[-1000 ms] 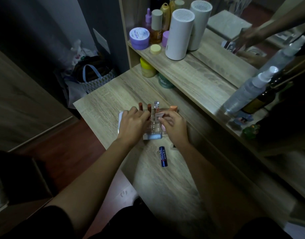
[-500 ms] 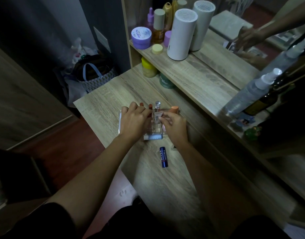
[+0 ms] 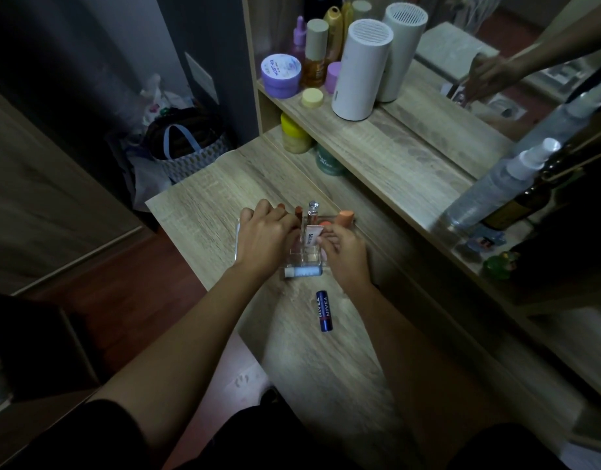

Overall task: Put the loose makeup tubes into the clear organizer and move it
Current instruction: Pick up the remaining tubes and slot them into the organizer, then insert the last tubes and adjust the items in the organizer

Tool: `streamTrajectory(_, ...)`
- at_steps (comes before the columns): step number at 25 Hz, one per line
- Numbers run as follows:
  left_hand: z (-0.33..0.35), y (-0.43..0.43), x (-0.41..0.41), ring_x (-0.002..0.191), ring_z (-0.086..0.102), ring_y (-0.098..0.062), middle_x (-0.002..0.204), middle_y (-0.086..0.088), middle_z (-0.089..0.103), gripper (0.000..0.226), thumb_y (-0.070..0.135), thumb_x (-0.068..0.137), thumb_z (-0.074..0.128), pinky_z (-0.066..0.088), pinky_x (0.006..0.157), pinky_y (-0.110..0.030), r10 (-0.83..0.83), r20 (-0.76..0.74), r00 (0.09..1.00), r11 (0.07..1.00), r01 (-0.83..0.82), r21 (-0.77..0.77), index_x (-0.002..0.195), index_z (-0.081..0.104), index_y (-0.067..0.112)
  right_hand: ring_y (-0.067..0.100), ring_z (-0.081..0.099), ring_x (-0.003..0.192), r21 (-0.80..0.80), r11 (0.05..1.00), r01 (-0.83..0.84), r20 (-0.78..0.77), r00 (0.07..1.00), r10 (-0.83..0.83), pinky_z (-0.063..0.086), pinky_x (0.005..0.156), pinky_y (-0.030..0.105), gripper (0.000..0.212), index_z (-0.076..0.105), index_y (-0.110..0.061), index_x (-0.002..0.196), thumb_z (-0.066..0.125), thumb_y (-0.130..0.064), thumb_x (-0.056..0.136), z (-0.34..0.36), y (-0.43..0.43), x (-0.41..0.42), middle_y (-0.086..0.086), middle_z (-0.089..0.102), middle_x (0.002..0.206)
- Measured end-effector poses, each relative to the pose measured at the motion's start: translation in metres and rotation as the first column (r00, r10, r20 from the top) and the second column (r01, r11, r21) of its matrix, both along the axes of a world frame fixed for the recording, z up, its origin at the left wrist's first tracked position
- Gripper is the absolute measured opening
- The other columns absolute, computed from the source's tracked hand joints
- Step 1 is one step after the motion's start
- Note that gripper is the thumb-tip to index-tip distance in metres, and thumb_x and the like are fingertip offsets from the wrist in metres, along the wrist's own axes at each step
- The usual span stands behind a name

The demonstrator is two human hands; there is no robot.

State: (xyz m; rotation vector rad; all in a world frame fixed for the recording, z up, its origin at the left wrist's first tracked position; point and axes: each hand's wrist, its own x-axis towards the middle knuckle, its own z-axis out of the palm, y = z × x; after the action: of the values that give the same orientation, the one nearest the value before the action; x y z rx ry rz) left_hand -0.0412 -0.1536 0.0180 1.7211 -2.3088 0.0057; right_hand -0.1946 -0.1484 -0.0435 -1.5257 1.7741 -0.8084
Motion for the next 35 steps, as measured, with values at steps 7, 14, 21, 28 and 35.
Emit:
streamTrajectory(7, 0.004, 0.005, 0.004, 0.088, 0.059, -0.032, 0.099, -0.009, 0.072, 0.022, 0.021, 0.081, 0.069, 0.044, 0.072, -0.042, -0.032, -0.122, 0.992, 0.998, 0.025, -0.056, 0.099, 0.068, 0.009, 0.003, 0.059, 0.089, -0.050, 0.999, 0.005, -0.016, 1.000, -0.006, 0.041, 0.071, 0.003, 0.028, 0.060, -0.009, 0.116, 0.058, -0.005, 0.088, 0.008, 0.001, -0.004, 0.008, 0.070, 0.107)
streamTrajectory(14, -0.033, 0.054, 0.016, 0.078, 0.065, -0.032, 0.087, -0.016, 0.072, 0.014, 0.003, 0.079, 0.071, 0.051, 0.072, -0.033, -0.264, -0.262, 0.928, 0.957, 0.287, 0.053, 0.093, 0.072, 0.000, 0.011, 0.065, 0.088, -0.089, 0.994, -0.068, -0.105, 0.993, 0.059, 0.049, 0.078, 0.014, 0.020, 0.066, -0.005, 0.107, 0.060, -0.007, 0.088, 0.011, 0.051, -0.014, 0.011, 0.072, 0.103)
streamTrajectory(21, -0.061, 0.047, -0.004, 0.095, 0.062, -0.035, 0.104, -0.020, 0.070, 0.028, 0.001, 0.085, 0.059, 0.053, 0.085, -0.041, -0.292, -0.094, 0.952, 0.929, 0.305, 0.209, 0.112, 0.066, 0.001, 0.023, 0.065, 0.095, 0.210, 0.977, 0.024, -0.124, 0.992, 0.002, 0.049, 0.082, 0.027, 0.028, 0.064, -0.006, 0.110, 0.068, -0.011, 0.083, -0.002, 0.092, -0.004, 0.013, 0.069, 0.107)
streamTrajectory(28, -0.063, 0.071, 0.009, 0.086, 0.060, -0.040, 0.093, -0.024, 0.067, 0.028, 0.007, 0.081, 0.064, 0.048, 0.072, -0.040, -0.041, -0.201, 0.979, 0.935, 0.108, 0.337, 0.109, 0.062, 0.002, 0.023, 0.069, 0.087, 0.269, 0.960, 0.075, -0.059, 0.996, -0.062, 0.055, 0.083, 0.034, 0.030, 0.066, -0.001, 0.108, 0.072, -0.009, 0.079, -0.007, 0.091, 0.002, 0.016, 0.074, 0.099)
streamTrajectory(35, -0.038, 0.070, 0.015, 0.063, 0.062, -0.012, 0.073, 0.003, 0.065, 0.022, 0.017, 0.071, 0.074, 0.042, 0.060, -0.009, 0.439, -0.578, 0.688, 0.881, -0.203, 0.428, 0.092, 0.066, 0.013, 0.002, 0.063, 0.078, 0.050, 0.979, 0.197, 0.224, 0.953, -0.203, 0.047, 0.066, 0.000, 0.032, 0.064, -0.009, 0.111, 0.071, -0.008, 0.079, 0.005, 0.076, 0.016, 0.007, 0.072, 0.101)
